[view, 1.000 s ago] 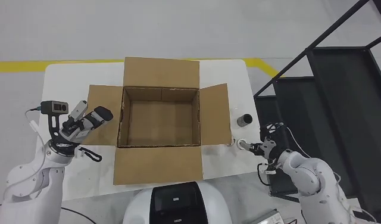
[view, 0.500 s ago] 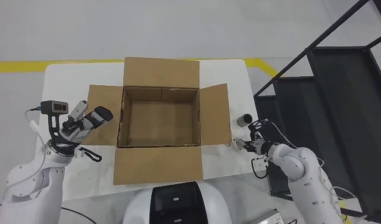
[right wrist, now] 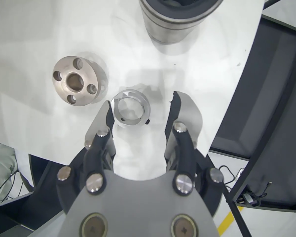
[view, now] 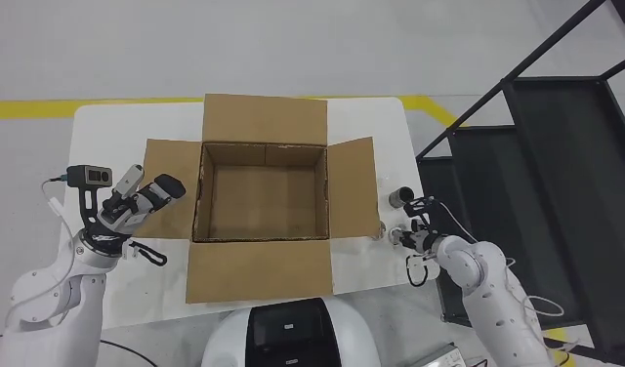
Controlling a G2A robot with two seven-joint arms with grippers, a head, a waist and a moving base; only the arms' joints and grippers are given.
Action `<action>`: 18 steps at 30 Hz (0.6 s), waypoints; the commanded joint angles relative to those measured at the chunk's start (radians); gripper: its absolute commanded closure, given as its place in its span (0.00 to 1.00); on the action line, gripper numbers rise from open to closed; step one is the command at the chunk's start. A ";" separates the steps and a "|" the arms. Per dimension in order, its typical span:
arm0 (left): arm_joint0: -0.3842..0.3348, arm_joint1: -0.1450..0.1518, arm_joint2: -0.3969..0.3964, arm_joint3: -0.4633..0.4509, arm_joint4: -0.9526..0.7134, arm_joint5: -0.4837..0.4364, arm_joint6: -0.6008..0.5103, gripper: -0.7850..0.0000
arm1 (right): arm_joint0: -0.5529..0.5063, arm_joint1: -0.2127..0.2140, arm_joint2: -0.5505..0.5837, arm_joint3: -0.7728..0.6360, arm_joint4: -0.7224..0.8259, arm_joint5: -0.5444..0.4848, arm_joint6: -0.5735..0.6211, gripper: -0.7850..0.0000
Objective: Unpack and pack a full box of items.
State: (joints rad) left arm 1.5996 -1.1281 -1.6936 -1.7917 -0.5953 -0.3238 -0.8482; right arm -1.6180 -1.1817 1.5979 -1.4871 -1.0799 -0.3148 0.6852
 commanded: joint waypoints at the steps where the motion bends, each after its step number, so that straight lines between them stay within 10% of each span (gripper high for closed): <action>1: 0.000 0.000 0.000 0.000 0.000 0.000 0.000 0.00 | 0.008 0.001 -0.005 0.011 0.005 0.000 0.007 0.53; 15: 0.000 0.000 0.000 0.000 0.000 0.000 0.000 0.00 | 0.029 0.008 -0.028 0.040 -0.002 0.018 0.024 0.67; 18: 0.000 0.000 0.000 0.000 0.000 0.000 0.000 0.00 | 0.031 0.009 -0.031 0.042 -0.001 0.023 0.022 0.91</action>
State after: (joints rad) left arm 1.5996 -1.1281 -1.6936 -1.7917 -0.5953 -0.3238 -0.8482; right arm -1.5873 -1.1732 1.5677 -1.4453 -1.0816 -0.2935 0.7086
